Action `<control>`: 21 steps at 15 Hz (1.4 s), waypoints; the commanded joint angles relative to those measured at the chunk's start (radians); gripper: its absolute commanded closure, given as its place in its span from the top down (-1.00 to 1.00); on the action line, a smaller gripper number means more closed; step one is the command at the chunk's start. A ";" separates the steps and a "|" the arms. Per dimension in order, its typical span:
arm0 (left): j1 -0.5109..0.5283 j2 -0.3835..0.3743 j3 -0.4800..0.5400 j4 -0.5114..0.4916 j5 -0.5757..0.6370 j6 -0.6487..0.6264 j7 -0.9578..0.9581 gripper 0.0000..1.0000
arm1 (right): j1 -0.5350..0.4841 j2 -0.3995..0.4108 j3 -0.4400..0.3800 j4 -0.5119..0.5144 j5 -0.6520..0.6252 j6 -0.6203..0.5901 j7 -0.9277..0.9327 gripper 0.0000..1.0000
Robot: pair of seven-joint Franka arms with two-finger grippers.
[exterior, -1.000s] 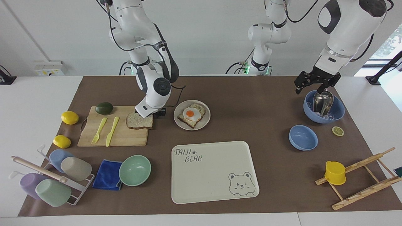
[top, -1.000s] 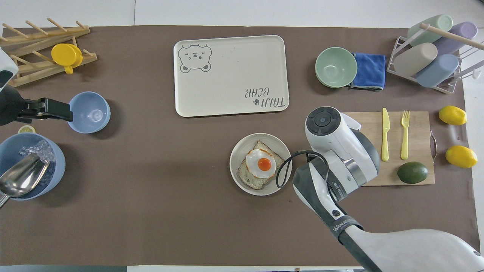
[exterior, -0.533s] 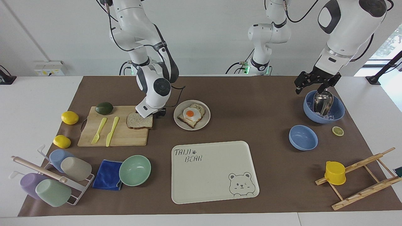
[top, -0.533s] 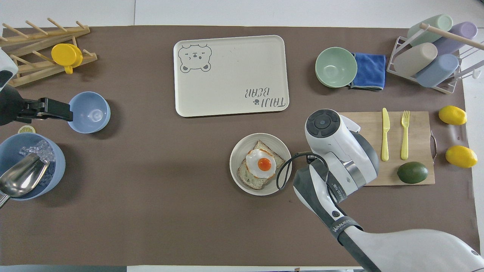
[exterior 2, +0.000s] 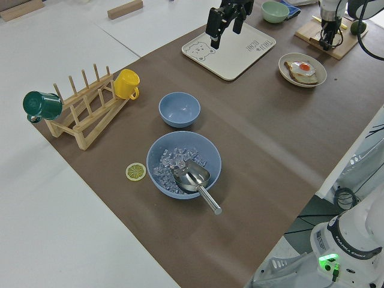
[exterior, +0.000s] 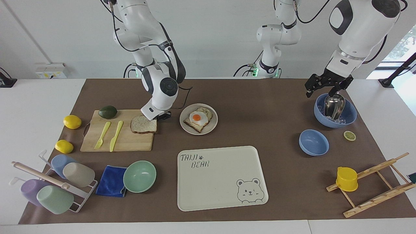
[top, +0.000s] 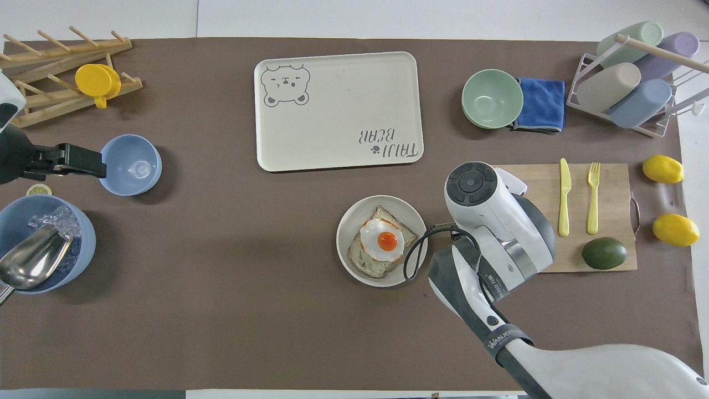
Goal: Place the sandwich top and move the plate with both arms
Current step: 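Carry the bread slice over the egg plate with the right gripper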
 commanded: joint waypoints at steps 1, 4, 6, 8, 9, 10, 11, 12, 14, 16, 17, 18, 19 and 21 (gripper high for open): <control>0.011 -0.013 -0.005 -0.003 -0.009 -0.004 0.002 1.00 | -0.002 0.006 0.001 -0.002 -0.012 -0.004 -0.009 -0.55; 0.013 -0.013 -0.004 -0.005 -0.009 -0.010 0.006 1.00 | 0.007 0.020 0.004 0.078 -0.027 -0.110 -0.044 -1.00; 0.028 -0.016 -0.002 -0.005 -0.009 -0.010 0.003 1.00 | 0.023 0.025 0.006 0.130 -0.032 -0.174 -0.058 -1.00; 0.033 -0.017 -0.002 -0.007 -0.009 -0.012 0.002 1.00 | 0.045 0.040 0.007 0.207 -0.036 -0.257 -0.066 -1.00; 0.034 -0.017 -0.002 -0.007 -0.009 -0.012 0.001 1.00 | 0.067 0.051 0.007 0.251 -0.035 -0.311 -0.066 -1.00; 0.046 -0.017 -0.002 -0.007 -0.009 -0.012 0.001 1.00 | 0.091 0.052 0.007 0.294 -0.032 -0.360 -0.066 -1.00; 0.056 -0.017 -0.002 -0.007 -0.009 -0.010 0.002 1.00 | 0.117 0.058 0.007 0.339 -0.027 -0.401 -0.066 -1.00; 0.060 -0.017 -0.002 -0.007 -0.009 -0.010 0.001 1.00 | 0.142 0.072 0.007 0.389 -0.023 -0.434 -0.064 -1.00; 0.073 -0.017 -0.002 -0.007 -0.009 -0.010 -0.001 1.00 | 0.193 0.086 0.025 0.454 0.000 -0.454 -0.064 -1.00; 0.076 -0.017 -0.002 -0.011 -0.009 -0.010 -0.001 1.00 | 0.231 0.086 0.070 0.460 0.016 -0.431 -0.034 -1.00; 0.080 -0.017 -0.002 -0.013 -0.009 -0.010 0.001 1.00 | 0.242 0.086 0.079 0.459 0.016 -0.417 -0.014 -1.00; 0.086 -0.019 -0.002 -0.013 -0.009 -0.010 0.001 1.00 | 0.243 0.088 0.081 0.456 0.019 -0.407 0.011 -1.00; 0.088 -0.019 -0.002 -0.013 -0.009 -0.010 0.001 1.00 | 0.244 0.092 0.088 0.448 0.023 -0.385 0.032 -1.00; 0.088 -0.019 -0.001 -0.013 -0.009 -0.010 0.001 1.00 | 0.240 0.092 0.093 0.422 0.061 -0.319 0.059 -1.00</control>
